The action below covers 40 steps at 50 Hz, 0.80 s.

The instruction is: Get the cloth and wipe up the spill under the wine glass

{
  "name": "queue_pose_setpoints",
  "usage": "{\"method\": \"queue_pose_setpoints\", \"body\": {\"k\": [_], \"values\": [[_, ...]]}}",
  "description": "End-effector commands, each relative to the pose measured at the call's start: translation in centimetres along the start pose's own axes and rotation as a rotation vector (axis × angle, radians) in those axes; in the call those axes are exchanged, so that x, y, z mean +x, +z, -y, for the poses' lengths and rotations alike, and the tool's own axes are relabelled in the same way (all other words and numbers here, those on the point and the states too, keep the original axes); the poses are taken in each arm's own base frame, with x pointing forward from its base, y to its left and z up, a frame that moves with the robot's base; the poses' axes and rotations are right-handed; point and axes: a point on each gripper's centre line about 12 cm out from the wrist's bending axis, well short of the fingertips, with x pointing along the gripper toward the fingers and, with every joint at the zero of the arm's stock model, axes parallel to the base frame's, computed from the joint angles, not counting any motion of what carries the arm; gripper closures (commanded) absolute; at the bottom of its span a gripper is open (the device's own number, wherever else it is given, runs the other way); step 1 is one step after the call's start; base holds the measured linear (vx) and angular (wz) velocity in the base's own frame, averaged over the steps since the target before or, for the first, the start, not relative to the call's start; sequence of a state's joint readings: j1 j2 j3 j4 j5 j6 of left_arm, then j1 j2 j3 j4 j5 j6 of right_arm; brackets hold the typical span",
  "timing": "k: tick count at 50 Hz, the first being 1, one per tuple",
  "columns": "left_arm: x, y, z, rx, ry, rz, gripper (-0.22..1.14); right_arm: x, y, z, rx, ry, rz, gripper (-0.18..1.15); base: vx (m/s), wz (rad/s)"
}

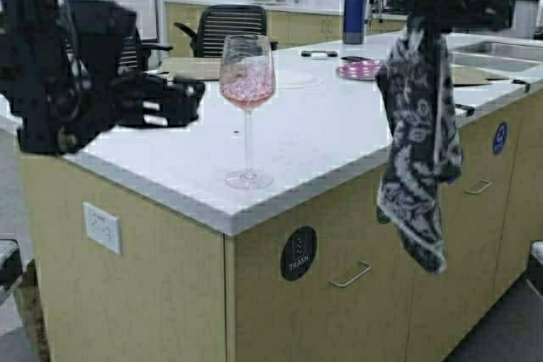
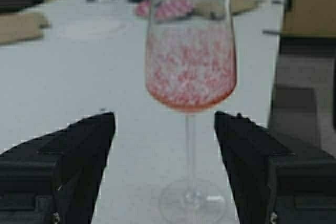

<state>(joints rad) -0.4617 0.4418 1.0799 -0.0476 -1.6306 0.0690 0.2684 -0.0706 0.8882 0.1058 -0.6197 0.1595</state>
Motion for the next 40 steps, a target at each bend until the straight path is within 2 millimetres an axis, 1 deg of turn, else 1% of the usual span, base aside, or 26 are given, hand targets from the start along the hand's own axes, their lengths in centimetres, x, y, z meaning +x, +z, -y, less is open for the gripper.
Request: {"method": "queue_pose_setpoints", "body": {"k": [1, 10, 16, 22, 29, 36, 40], "values": [[0.6, 3.7, -0.2, -0.007, 0.010, 0.076, -0.01, -0.6, 3.9, -1.3, -0.006, 0.036, 0.077, 0.91, 0.00, 0.00], [1.5, 7.1, -0.7, -0.020, 0.034, 0.089, -0.01, -1.3, 6.5, -2.1, -0.015, 0.050, 0.068, 0.91, 0.00, 0.00], [2.1, 9.4, -0.9, -0.032, 0.039, 0.093, -0.01, -1.7, 8.5, -2.9, -0.053, 0.067, 0.072, 0.91, 0.00, 0.00], [2.9, 12.1, -1.1, -0.046, 0.038, 0.099, -0.01, -2.0, 10.5, -3.4, -0.073, 0.076, 0.084, 0.91, 0.00, 0.00], [3.9, 15.5, -1.3, -0.071, 0.041, 0.071, -0.01, -2.2, 11.9, -3.9, -0.078, 0.079, 0.072, 0.91, 0.00, 0.00], [4.8, 19.3, -1.5, -0.100, 0.032, 0.031, -0.01, -2.2, 12.7, -4.0, -0.092, 0.078, 0.059, 0.91, 0.00, 0.00], [5.0, 21.2, -1.6, -0.112, 0.028, 0.012, -0.01, -2.4, 13.3, -4.3, -0.104, 0.081, 0.054, 0.91, 0.00, 0.00]]}}
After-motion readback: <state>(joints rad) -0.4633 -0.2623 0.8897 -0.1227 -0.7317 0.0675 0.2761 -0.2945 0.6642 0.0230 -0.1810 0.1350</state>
